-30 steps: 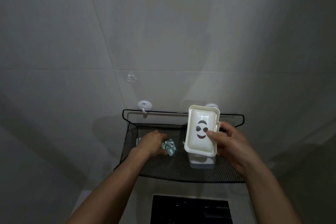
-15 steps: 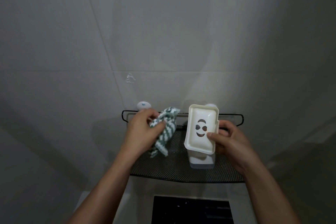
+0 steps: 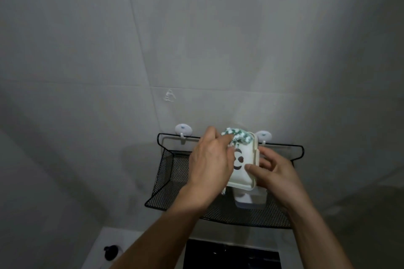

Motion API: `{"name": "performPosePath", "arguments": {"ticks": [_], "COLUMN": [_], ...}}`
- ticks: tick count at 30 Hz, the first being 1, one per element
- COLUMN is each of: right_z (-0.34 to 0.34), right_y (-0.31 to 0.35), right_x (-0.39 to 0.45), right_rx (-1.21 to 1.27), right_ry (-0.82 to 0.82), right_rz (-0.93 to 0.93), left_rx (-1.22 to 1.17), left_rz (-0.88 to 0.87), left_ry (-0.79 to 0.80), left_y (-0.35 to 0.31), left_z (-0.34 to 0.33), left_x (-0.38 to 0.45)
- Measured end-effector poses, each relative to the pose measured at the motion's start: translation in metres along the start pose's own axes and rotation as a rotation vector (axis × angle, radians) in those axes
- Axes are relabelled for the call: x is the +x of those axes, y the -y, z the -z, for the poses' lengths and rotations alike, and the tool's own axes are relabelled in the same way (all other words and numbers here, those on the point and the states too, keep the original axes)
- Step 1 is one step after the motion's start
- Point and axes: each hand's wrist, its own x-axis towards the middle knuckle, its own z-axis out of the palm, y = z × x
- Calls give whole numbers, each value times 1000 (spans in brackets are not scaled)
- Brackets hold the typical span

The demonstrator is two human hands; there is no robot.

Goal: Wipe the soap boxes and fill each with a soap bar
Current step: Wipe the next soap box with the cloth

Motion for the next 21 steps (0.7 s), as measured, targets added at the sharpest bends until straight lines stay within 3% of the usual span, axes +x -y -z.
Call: {"name": "performPosePath", "arguments": {"ticks": [5, 10, 16, 21], "right_z": [-1, -1, 0, -5], "right_y": [1, 2, 4, 4], "right_x": [2, 4, 1, 1], "right_rx": [35, 135, 153, 154], "right_ry": [34, -5, -44, -53], "right_rz": [14, 49, 102, 103], "left_rx": [-32, 154, 305, 146], "left_rz": [-176, -249, -110, -59], "left_ry": [58, 36, 28, 55], "left_y": [-16, -21, -10, -13], "left_z": [5, 4, 5, 6], "left_x": [6, 9, 18, 19]}}
